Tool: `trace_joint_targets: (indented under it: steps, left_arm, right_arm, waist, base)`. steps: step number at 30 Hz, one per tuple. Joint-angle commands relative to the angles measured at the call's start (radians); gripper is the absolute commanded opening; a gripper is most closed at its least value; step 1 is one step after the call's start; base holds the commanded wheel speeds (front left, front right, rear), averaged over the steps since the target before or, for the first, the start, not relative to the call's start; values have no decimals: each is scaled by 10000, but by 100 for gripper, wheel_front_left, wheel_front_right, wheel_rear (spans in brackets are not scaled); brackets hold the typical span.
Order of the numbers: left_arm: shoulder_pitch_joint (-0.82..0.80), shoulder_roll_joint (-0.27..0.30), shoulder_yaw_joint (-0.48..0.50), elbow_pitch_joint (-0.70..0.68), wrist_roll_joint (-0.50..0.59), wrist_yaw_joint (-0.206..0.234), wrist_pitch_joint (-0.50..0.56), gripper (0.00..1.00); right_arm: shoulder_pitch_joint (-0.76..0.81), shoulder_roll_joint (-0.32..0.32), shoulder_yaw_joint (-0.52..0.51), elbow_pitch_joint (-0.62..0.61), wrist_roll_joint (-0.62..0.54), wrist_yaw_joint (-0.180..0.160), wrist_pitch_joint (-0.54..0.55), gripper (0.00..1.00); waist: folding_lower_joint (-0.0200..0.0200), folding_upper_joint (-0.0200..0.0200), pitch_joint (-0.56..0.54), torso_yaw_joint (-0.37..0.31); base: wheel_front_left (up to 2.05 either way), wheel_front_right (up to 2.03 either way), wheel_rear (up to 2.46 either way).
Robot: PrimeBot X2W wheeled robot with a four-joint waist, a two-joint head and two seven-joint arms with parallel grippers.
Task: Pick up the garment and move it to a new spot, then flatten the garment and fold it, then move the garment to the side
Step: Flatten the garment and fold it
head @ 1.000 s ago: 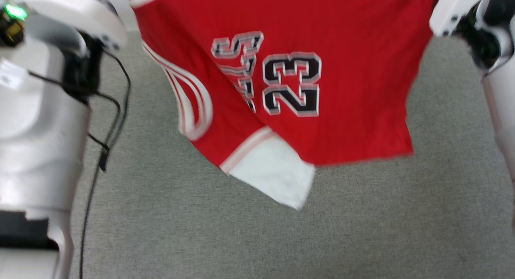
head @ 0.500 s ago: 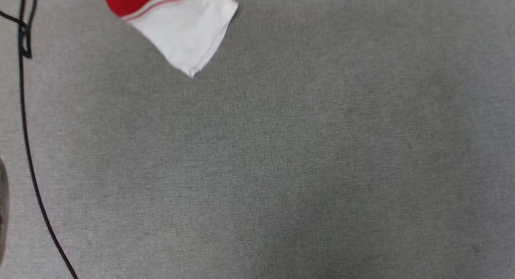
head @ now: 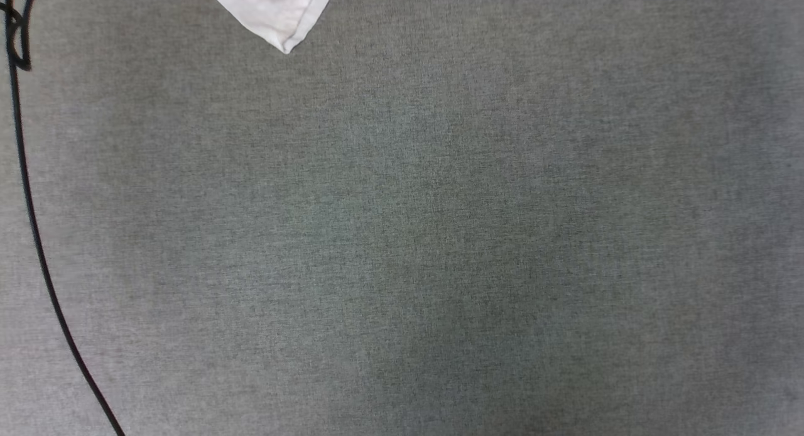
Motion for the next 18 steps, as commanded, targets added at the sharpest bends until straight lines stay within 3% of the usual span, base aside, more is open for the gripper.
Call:
trace_joint_targets:
  steps: [1,7,18]
  left_arm:
    - [217,-42,-3,188,-124,-79,-13,0]
    - [1033,-137,-91,782,-444,-316,-9,0]
    - [4655,-468,-164,696,-1108,-478,-668,0]
  right_arm:
    - [133,25,127,155,94,-14,-94,0]
    - [1068,128,850,532,467,-12,-278,0]
    - [4659,-139,2235,324,1920,-12,-713,0]
  waist:
    - [-1,0,258,27]
    - [-1,0,187,-9]
    - [-1,0,-1321,20]
  base:
    - [0,0,0]
    - [0,0,0]
    - [0,0,0]
